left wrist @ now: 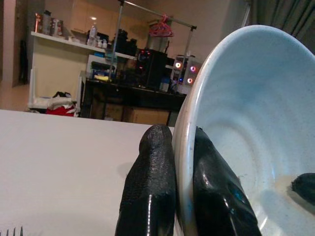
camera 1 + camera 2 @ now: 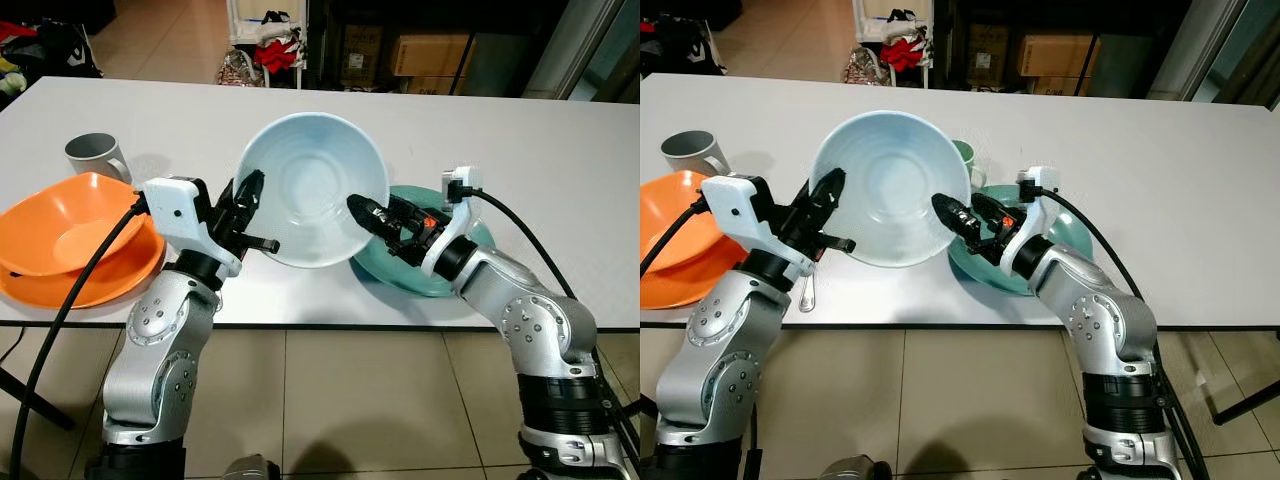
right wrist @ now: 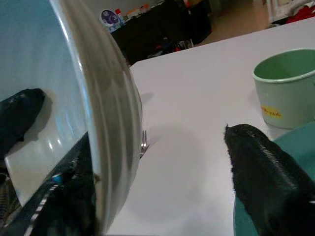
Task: Setting the table
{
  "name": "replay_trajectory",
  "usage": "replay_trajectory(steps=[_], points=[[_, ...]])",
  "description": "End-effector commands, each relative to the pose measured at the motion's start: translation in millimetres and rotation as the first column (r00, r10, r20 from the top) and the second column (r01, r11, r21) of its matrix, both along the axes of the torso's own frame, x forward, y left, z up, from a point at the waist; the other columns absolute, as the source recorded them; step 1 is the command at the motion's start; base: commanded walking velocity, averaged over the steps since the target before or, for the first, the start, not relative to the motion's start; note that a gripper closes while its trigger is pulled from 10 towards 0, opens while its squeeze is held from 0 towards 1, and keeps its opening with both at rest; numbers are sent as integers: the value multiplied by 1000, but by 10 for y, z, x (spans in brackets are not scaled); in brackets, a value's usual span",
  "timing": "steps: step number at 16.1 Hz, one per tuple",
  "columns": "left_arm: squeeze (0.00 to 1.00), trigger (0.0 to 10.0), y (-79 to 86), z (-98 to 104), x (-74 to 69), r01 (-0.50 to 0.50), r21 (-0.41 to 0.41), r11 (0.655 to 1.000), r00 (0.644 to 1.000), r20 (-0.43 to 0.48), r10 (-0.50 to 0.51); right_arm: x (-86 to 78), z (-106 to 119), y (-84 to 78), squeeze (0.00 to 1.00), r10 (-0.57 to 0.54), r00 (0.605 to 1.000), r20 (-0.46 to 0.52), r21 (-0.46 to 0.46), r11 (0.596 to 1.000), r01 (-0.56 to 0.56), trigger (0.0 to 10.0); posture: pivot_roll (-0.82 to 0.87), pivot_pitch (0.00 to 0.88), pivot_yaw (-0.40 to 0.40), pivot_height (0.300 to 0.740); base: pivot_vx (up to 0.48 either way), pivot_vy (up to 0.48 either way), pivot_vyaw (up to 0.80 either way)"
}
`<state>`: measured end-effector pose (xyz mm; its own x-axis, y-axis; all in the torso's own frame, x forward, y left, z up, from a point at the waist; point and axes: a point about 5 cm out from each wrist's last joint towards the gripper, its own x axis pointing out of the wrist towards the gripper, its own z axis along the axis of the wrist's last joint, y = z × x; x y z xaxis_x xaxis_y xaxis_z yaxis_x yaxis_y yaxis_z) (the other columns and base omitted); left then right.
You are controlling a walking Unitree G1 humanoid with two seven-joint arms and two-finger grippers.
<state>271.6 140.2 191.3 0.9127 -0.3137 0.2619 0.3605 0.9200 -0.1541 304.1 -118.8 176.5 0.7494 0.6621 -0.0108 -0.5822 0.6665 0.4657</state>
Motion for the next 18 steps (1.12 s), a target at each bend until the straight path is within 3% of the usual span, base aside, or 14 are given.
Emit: replay_trajectory(steps=[1,5,18], points=[[0,0,-35,109,-40,33,4,999,997,70,-33,13,5,-82,0,-41,999,5,7,999,41,0,75,0,-2,740,0,0,0],[0,0,-66,132,-46,54,29,998,994,96,-56,16,28,-79,0,-45,999,1,60,997,45,0,75,0,3,740,0,0,0],[0,0,-121,144,-32,52,98,994,989,130,-65,-27,2,-48,0,-13,1000,-5,42,999,13,0,72,0,10,740,0,0,0]])
